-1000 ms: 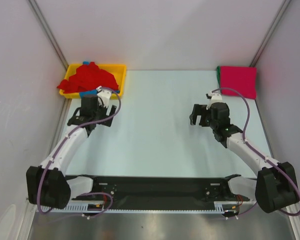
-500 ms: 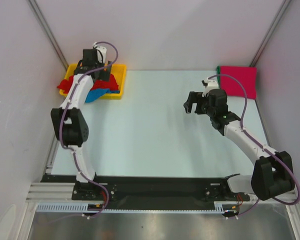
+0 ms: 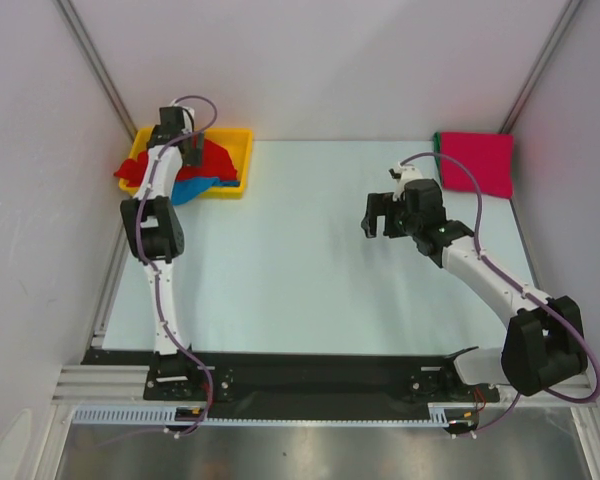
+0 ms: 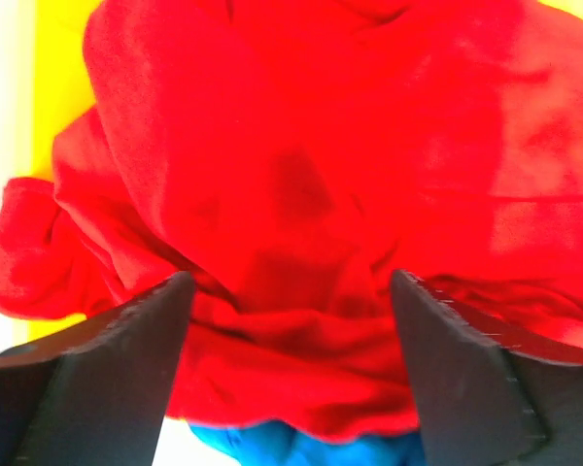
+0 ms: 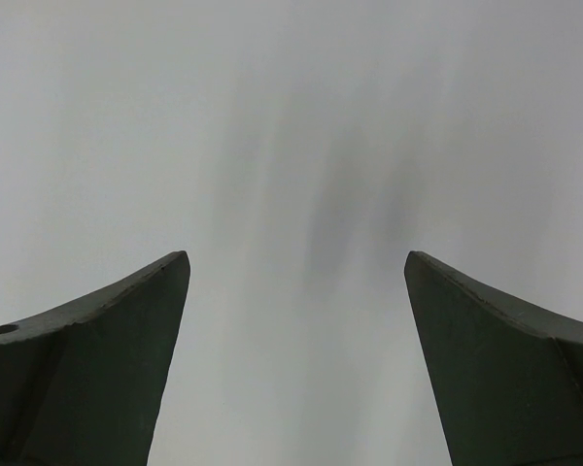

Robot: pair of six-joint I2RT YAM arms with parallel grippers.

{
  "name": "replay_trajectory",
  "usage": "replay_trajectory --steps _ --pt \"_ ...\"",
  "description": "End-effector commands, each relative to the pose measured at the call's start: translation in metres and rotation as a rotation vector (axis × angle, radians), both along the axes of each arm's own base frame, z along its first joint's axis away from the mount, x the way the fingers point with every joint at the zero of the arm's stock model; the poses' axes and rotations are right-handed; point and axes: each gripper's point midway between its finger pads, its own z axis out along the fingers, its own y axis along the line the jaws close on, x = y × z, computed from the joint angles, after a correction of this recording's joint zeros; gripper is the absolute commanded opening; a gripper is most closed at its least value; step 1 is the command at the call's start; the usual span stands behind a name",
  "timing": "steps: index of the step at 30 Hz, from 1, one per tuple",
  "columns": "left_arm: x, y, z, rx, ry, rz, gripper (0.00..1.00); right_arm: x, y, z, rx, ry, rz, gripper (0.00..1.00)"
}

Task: Fold and stack the t-shirts
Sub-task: Grab the tshirt from the pile

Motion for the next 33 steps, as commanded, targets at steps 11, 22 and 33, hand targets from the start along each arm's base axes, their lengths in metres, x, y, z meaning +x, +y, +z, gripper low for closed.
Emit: replay_trajectory --steps 11,22,33 --pt "-0.003 0.009 0.017 -0.020 -0.005 -0.037 0.00 0.004 -0.005 0.027 -0.042 -0.050 -0.009 1.00" --pt "-0.043 -0.031 0.224 -0.084 -0.347 -0.159 0.00 -0.001 -0.004 0.069 -0.004 -0.152 -0.012 1.00" --pt "-0.224 -0.149 0.409 -0.168 -0.590 -0.669 0.00 -0.019 0.029 0.145 0.105 -0.343 0.088 1.00"
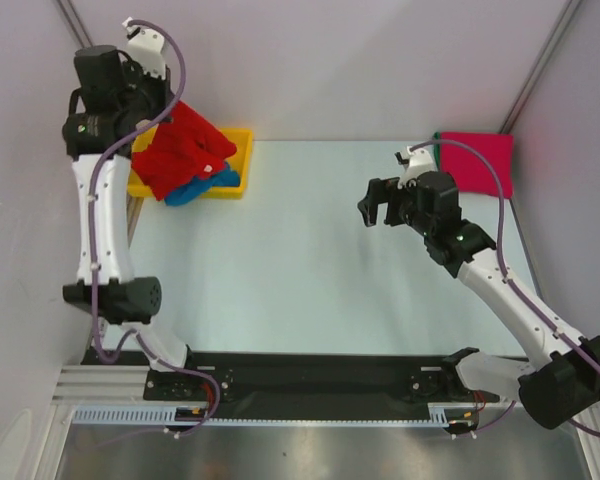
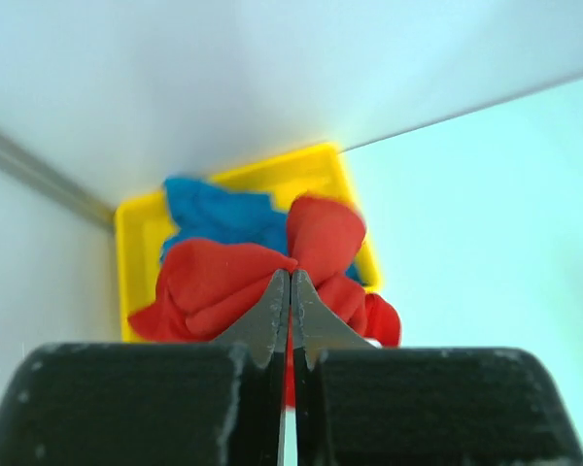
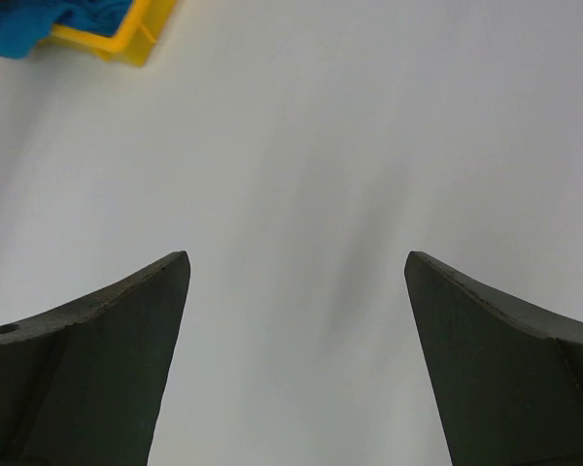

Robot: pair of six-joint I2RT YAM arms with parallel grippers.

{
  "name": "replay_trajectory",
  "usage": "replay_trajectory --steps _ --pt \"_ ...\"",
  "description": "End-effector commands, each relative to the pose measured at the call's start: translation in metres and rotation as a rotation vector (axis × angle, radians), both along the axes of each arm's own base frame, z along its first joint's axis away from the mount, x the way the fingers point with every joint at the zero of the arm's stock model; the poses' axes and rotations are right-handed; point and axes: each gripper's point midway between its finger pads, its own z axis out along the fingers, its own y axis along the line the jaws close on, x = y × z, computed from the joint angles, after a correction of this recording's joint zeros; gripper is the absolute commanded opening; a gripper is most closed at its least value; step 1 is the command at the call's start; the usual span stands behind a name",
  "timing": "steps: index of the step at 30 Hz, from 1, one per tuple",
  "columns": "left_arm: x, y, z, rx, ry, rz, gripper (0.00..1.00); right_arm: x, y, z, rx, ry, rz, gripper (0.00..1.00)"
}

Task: Fold and stack the t-shirts
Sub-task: Grab the tshirt from the pile, then move the tshirt to the center of the board

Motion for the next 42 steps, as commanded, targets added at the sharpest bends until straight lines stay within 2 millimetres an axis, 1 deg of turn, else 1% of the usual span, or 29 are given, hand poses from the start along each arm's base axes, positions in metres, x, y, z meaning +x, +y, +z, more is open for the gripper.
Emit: replay_trajectory --steps 1,3,4,7,9,10,11,12,13,15,16,20,21,23,24,26,27,28,30,31,33,34,35,36,37,38,39,40,42 --pt "-0.101 -0.070 0.089 0.005 -0.186 -0.321 0.00 -0.005 0.023 0.060 0.068 -0.147 0.081 1.00" --pt "-0.135 -0.092 0.103 -0.005 -0.207 -0.440 0.00 -0.008 0.031 0.066 0.074 -0.158 0.109 1.00" --pt "-0.162 -0.105 0.114 -0.011 -0.234 -0.503 0.01 -0.011 0.036 0.070 0.083 -0.166 0.126 1.00" --pt "-0.206 -0.132 0.115 -0.027 -0.226 -0.643 0.00 -0.017 0.041 0.079 0.109 -0.185 0.160 1.00" --pt "-0.202 -0.139 0.095 -0.082 -0.147 -0.653 0.00 -0.018 0.040 0.077 0.105 -0.184 0.155 1.00" --pt "-0.196 -0.141 0.082 -0.102 -0.107 -0.649 0.00 -0.018 0.038 0.074 0.096 -0.177 0.148 1.00" --pt "-0.181 -0.145 0.053 -0.137 -0.023 -0.635 0.00 -0.017 0.032 0.068 0.077 -0.158 0.129 1.00" --pt "-0.174 -0.149 0.036 -0.143 0.017 -0.637 0.00 -0.017 0.030 0.064 0.065 -0.146 0.121 1.00" --pt "-0.165 -0.156 0.001 -0.148 0.106 -0.647 0.00 -0.016 0.025 0.061 0.052 -0.139 0.100 1.00" --pt "-0.148 -0.165 -0.023 -0.139 0.128 -0.656 0.00 -0.017 0.017 0.047 0.026 -0.106 0.089 1.00" --pt "-0.139 -0.168 -0.049 -0.142 0.183 -0.654 0.00 -0.017 0.014 0.042 0.011 -0.094 0.083 1.00" --pt "-0.085 -0.177 -0.099 -0.147 0.252 -0.589 0.00 -0.016 -0.004 0.007 -0.041 0.001 0.025 1.00" --pt "-0.065 -0.180 -0.130 -0.144 0.317 -0.566 0.00 -0.014 -0.009 0.000 -0.062 0.017 -0.007 0.98" --pt "-0.040 -0.179 -0.152 -0.120 0.338 -0.526 0.00 -0.015 -0.010 -0.015 -0.093 0.072 -0.020 0.93" --pt "-0.031 -0.179 -0.164 -0.113 0.355 -0.514 0.08 -0.014 -0.005 -0.027 -0.111 0.105 -0.005 0.91" --pt "-0.013 -0.179 -0.202 -0.075 0.428 -0.509 0.42 -0.023 0.014 -0.040 -0.152 0.140 0.070 0.86" --pt "-0.011 -0.178 -0.210 -0.066 0.456 -0.507 0.78 -0.023 0.021 -0.050 -0.172 0.160 0.096 0.84" --pt "-0.012 -0.176 -0.221 -0.060 0.511 -0.502 0.88 -0.033 0.040 -0.057 -0.196 0.169 0.171 0.80" --pt "-0.019 -0.170 -0.216 -0.060 0.508 -0.523 1.00 -0.042 0.059 -0.065 -0.230 0.171 0.238 0.76" --pt "-0.034 -0.163 -0.215 -0.065 0.506 -0.514 1.00 -0.046 0.071 -0.076 -0.265 0.184 0.269 0.72" --pt "-0.037 -0.148 -0.209 -0.057 0.445 -0.467 1.00 -0.063 0.103 -0.080 -0.287 0.169 0.366 0.67" --pt "-0.050 -0.134 -0.231 -0.059 0.496 -0.436 1.00 -0.069 0.116 -0.089 -0.285 0.190 0.408 0.61" --pt "-0.059 -0.126 -0.222 -0.042 0.459 -0.421 1.00 -0.069 0.128 -0.091 -0.272 0.183 0.430 0.59" --pt "-0.065 -0.117 -0.233 -0.019 0.475 -0.386 1.00 -0.082 0.148 -0.091 -0.250 0.184 0.496 0.59" --pt "-0.082 -0.107 -0.259 -0.015 0.539 -0.364 1.00 -0.086 0.159 -0.092 -0.243 0.182 0.530 0.61" --pt "-0.091 -0.103 -0.260 -0.020 0.537 -0.354 1.00 -0.089 0.173 -0.105 -0.262 0.192 0.566 0.63" --pt "-0.096 -0.094 -0.264 -0.048 0.545 -0.336 1.00 -0.099 0.191 -0.103 -0.278 0.162 0.626 0.66" --pt "-0.108 -0.086 -0.280 -0.074 0.583 -0.316 1.00 -0.103 0.200 -0.111 -0.309 0.156 0.660 0.71" --pt "-0.114 -0.072 -0.277 -0.111 0.567 -0.259 1.00 -0.111 0.217 -0.143 -0.389 0.193 0.723 0.73"
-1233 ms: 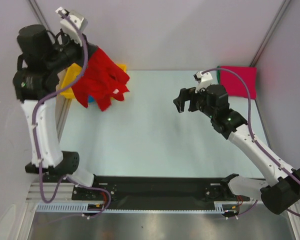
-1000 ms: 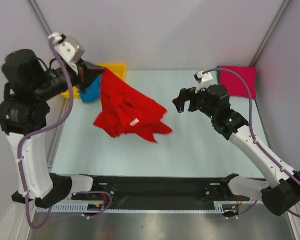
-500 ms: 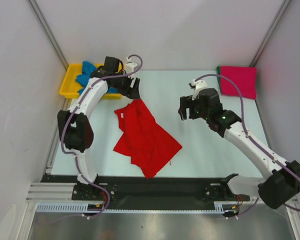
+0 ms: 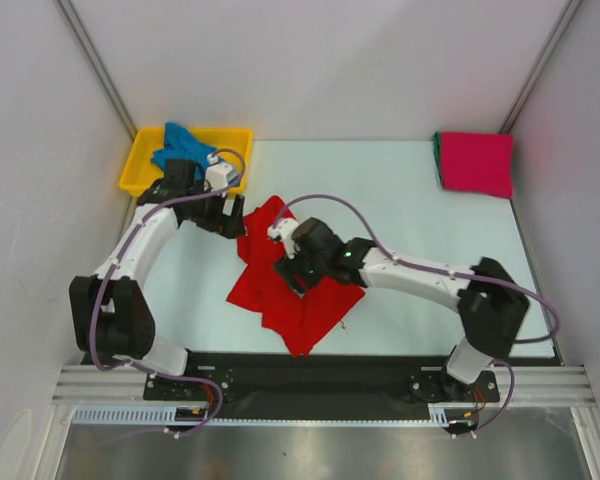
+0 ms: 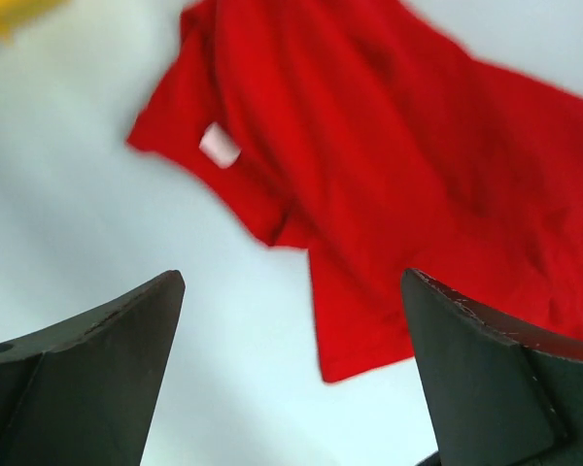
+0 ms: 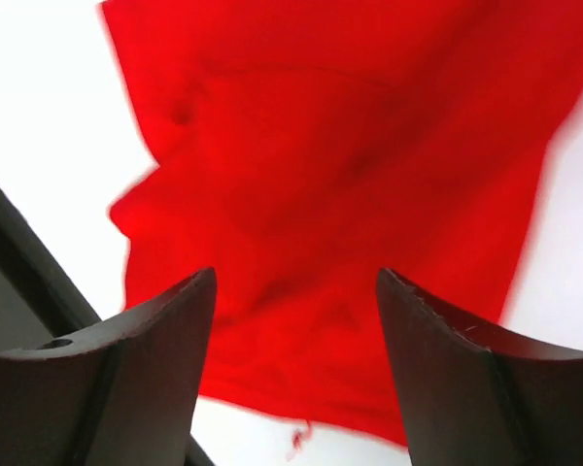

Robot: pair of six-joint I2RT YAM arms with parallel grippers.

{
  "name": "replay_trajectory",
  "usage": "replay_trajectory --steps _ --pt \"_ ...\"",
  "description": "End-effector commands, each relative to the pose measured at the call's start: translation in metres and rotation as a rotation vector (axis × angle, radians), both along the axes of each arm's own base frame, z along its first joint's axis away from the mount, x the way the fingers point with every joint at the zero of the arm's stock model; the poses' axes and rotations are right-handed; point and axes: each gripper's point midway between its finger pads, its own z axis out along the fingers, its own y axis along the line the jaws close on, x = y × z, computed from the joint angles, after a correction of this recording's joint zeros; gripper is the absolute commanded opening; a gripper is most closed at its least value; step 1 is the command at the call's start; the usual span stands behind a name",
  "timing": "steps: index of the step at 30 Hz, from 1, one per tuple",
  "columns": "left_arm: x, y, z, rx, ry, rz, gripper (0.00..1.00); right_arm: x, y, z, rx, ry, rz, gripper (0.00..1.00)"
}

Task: Fold and stack the t-shirts
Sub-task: Move the tshirt to the center of the board, then flatten the tshirt out

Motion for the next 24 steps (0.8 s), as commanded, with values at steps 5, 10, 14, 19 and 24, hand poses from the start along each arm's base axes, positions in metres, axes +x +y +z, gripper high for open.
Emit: replay_trajectory --steps 5,10,14,19,24 --pt "-0.038 0.047 -0.051 0.100 0.111 0.115 0.97 0.004 0.052 -0.041 -0.144 0.012 0.127 0.72" --pt "-0.081 0.034 -0.098 0.117 0.261 0.018 0.59 0.011 0.046 -0.052 -0.134 0.025 0.068 0.53" --pt "-0.081 0.031 -0.109 0.141 0.260 0.016 0.71 0.013 0.035 -0.055 -0.118 0.073 0.015 0.00" --pt "-0.052 0.025 -0.082 0.106 0.167 0.034 0.76 0.058 -0.011 0.011 -0.035 -0.014 -0.211 0.00" --pt "-0.039 0.023 -0.059 0.102 0.114 0.026 0.76 0.131 -0.153 0.059 -0.029 -0.074 -0.585 0.00"
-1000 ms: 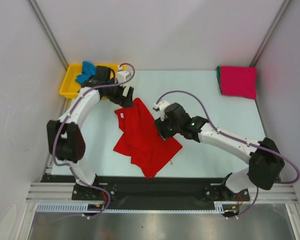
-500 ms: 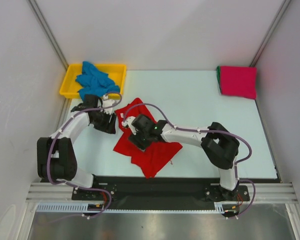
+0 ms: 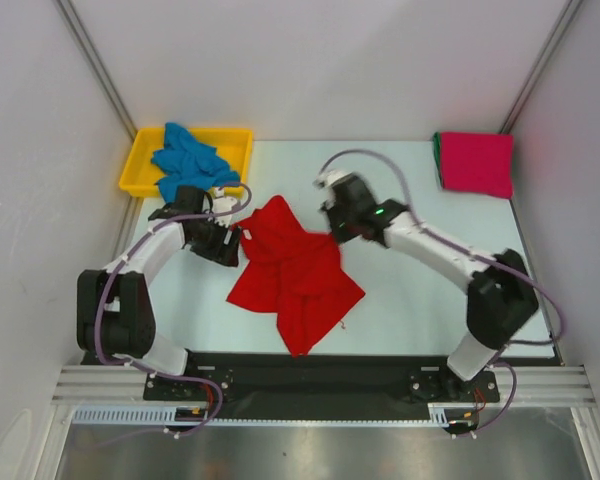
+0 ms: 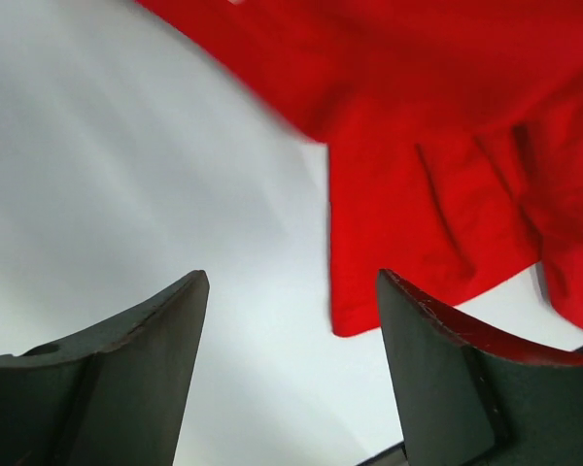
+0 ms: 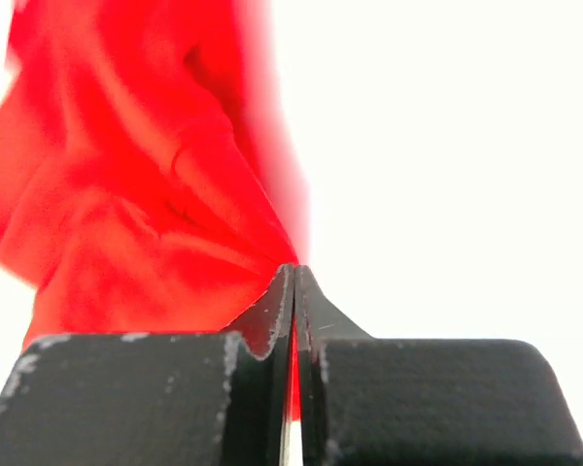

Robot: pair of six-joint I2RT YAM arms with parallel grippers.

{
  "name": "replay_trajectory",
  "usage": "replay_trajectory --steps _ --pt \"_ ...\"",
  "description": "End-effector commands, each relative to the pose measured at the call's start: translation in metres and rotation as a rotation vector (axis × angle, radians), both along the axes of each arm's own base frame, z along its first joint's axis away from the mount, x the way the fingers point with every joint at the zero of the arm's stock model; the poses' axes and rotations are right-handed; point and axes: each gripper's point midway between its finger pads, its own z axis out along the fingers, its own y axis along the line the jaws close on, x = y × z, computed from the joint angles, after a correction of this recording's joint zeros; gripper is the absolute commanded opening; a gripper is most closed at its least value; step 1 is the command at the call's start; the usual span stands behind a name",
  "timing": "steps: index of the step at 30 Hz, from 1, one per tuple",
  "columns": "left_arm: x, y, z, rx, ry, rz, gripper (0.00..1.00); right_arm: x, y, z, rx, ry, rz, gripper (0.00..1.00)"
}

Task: Fold and stack the t-shirts
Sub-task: Flatten the tshirt out

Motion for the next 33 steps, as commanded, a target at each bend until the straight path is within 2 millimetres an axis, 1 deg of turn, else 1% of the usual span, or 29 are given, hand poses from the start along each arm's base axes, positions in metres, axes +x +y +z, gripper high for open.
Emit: replay_trajectory --steps 1,2,3,5,6,7,8,9,10,11,12,14,16,17,18,19,20,21,22,23,24,25,26,27,28,29,30,32,33 --pt "0.023 -0.005 0.032 -0.022 -0.113 -0.013 0.76 0.048 -0.126 0.048 -0.035 -0.103 -0.339 0.00" --pt "0.024 -0.006 0.033 -0.023 -0.121 -0.016 0.76 0.052 -0.152 0.058 -0.028 -0.119 -0.388 0.00" --pt "0.022 -0.006 0.036 -0.026 -0.127 -0.017 0.76 0.058 -0.185 0.056 -0.037 -0.106 -0.449 0.00" --pt "0.023 -0.006 0.038 -0.029 -0.132 -0.015 0.76 0.051 -0.219 0.048 -0.065 -0.073 -0.516 0.00" --pt "0.022 -0.007 0.039 -0.032 -0.130 -0.013 0.75 0.049 -0.233 0.052 -0.076 -0.086 -0.557 0.00" --pt "0.022 -0.007 0.039 -0.032 -0.134 -0.015 0.75 0.046 -0.258 0.046 -0.090 -0.074 -0.638 0.05" --pt "0.021 -0.008 0.040 -0.036 -0.138 -0.016 0.75 0.045 -0.272 0.047 -0.096 -0.075 -0.697 0.22" --pt "0.021 -0.010 0.040 -0.036 -0.141 -0.022 0.75 0.045 -0.292 0.049 -0.103 -0.083 -0.781 0.65" --pt "0.020 -0.011 0.041 -0.034 -0.145 -0.030 0.76 0.042 -0.323 0.048 -0.108 -0.064 -0.886 0.74" --pt "0.020 -0.013 0.041 -0.034 -0.145 -0.035 0.75 0.043 -0.343 0.055 -0.085 -0.069 -0.989 0.80" --pt "0.019 -0.016 0.043 -0.033 -0.150 -0.052 0.75 0.039 -0.368 0.056 -0.088 -0.051 -1.079 0.80" --pt "0.020 -0.019 0.044 -0.028 -0.156 -0.068 0.75 0.046 -0.367 0.071 -0.071 -0.078 -1.046 0.77" --pt "0.015 -0.028 0.039 -0.020 -0.145 -0.113 0.74 0.062 -0.322 0.091 -0.015 -0.141 -0.853 0.74" --pt "0.013 -0.030 0.033 -0.015 -0.127 -0.122 0.73 0.065 -0.295 0.094 -0.011 -0.157 -0.754 0.73" --pt "0.012 -0.037 0.030 -0.021 -0.124 -0.137 0.72 0.063 -0.233 0.092 0.022 -0.161 -0.566 0.70" --pt "0.007 -0.039 0.022 -0.024 -0.103 -0.144 0.72 0.059 -0.203 0.089 0.048 -0.154 -0.485 0.69" --pt "0.004 -0.041 0.013 -0.031 -0.073 -0.147 0.71 0.046 -0.147 0.085 0.082 -0.142 -0.344 0.69" --pt "0.002 -0.044 0.009 -0.041 -0.055 -0.144 0.71 0.042 -0.117 0.082 0.144 -0.136 -0.309 0.72" --pt "-0.002 -0.043 0.002 -0.039 -0.032 -0.141 0.71 0.038 -0.095 0.080 0.168 -0.132 -0.277 0.73" --pt "-0.002 -0.040 -0.001 -0.026 -0.031 -0.134 0.72 0.034 -0.073 0.070 0.175 -0.110 -0.261 0.74" --pt "0.001 -0.036 -0.005 0.000 -0.045 -0.125 0.74 0.027 -0.039 0.072 0.242 -0.115 -0.238 0.76" --pt "-0.003 -0.032 -0.011 0.015 -0.035 -0.126 0.74 0.021 -0.019 0.065 0.260 -0.097 -0.217 0.77" --pt "-0.003 -0.030 -0.013 0.024 -0.033 -0.126 0.76 0.021 -0.001 0.047 0.246 -0.076 -0.202 0.81" --pt "-0.003 -0.028 -0.013 0.033 -0.034 -0.119 0.75 0.020 0.009 0.036 0.210 -0.069 -0.194 0.81" --pt "-0.004 -0.027 -0.011 0.022 -0.034 -0.116 0.75 0.017 0.030 0.042 0.201 -0.082 -0.177 0.81" --pt "-0.002 -0.024 -0.009 0.005 -0.036 -0.100 0.76 0.018 0.035 0.032 0.169 -0.073 -0.179 0.81" --pt "0.000 -0.023 -0.003 -0.008 -0.047 -0.085 0.76 0.018 0.040 0.003 0.111 -0.032 -0.182 0.80" --pt "0.004 -0.018 0.001 -0.008 -0.058 -0.063 0.76 0.021 0.049 -0.010 0.079 -0.025 -0.178 0.77" --pt "0.005 -0.013 0.003 -0.005 -0.064 -0.052 0.76 0.025 0.045 -0.028 0.021 -0.016 -0.199 0.75"
